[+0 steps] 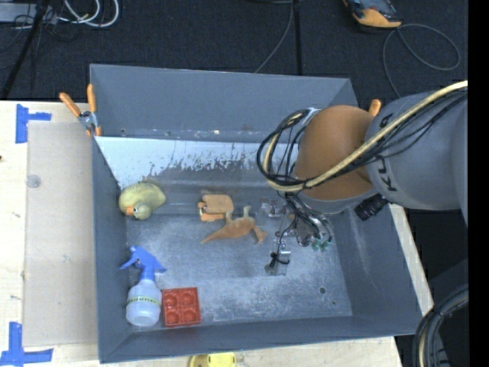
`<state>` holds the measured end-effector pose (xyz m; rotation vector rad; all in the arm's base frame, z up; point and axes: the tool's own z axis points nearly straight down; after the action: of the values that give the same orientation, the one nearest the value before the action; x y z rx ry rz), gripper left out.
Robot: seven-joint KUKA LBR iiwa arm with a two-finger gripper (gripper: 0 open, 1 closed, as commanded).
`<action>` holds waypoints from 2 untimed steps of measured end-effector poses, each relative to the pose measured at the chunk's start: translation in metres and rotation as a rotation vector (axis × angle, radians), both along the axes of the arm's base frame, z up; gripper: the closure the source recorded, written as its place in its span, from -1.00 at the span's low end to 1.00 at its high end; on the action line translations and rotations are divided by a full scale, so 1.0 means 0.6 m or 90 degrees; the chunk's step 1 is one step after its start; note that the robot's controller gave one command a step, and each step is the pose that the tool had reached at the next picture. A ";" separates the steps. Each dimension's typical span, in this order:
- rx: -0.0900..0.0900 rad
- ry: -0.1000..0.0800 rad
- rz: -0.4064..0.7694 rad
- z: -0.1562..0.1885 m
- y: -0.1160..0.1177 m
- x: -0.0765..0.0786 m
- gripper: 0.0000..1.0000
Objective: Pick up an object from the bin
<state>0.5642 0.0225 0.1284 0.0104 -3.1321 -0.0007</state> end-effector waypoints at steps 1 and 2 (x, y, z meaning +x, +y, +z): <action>0.000 -0.005 0.000 0.007 0.000 0.003 -1.00; 0.000 -0.004 0.044 -0.055 0.029 0.028 -1.00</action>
Offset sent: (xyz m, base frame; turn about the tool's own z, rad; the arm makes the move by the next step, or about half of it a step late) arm 0.0237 0.0288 -0.0584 -0.1183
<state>0.5810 0.0400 0.0954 0.1199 -3.1361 -0.0006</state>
